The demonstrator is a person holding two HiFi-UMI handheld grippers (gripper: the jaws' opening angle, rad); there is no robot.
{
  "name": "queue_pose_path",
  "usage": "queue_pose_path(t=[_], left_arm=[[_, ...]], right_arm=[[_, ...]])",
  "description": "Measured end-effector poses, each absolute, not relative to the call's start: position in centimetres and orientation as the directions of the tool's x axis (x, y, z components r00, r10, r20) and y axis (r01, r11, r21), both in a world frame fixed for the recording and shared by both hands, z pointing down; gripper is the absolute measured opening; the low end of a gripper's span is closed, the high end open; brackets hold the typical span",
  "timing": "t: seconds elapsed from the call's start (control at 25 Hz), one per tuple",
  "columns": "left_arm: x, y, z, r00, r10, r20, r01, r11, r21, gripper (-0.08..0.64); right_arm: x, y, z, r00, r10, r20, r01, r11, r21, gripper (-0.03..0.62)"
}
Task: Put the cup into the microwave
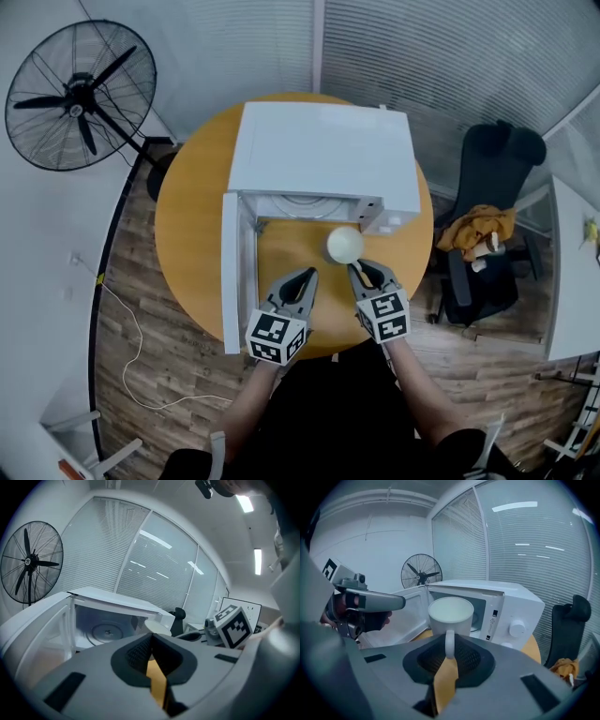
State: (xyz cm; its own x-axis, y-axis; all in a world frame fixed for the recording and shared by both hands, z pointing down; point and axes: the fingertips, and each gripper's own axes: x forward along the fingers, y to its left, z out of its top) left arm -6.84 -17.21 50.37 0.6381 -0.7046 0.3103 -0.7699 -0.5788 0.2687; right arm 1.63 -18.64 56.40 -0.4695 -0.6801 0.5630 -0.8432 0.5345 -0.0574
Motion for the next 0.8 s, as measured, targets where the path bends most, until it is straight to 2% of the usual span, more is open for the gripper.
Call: queue_pose_path(t=[0.8], left_arm=[[-8.1,-18.8,51.2,0.612,-0.721,0.327,-0.79,-0.537,0.294,-0.006]], right_arm=[[-1.3,-28.9,64.0,-0.394,-0.699,0.597,-0.881,0.472,-0.029,0.055]])
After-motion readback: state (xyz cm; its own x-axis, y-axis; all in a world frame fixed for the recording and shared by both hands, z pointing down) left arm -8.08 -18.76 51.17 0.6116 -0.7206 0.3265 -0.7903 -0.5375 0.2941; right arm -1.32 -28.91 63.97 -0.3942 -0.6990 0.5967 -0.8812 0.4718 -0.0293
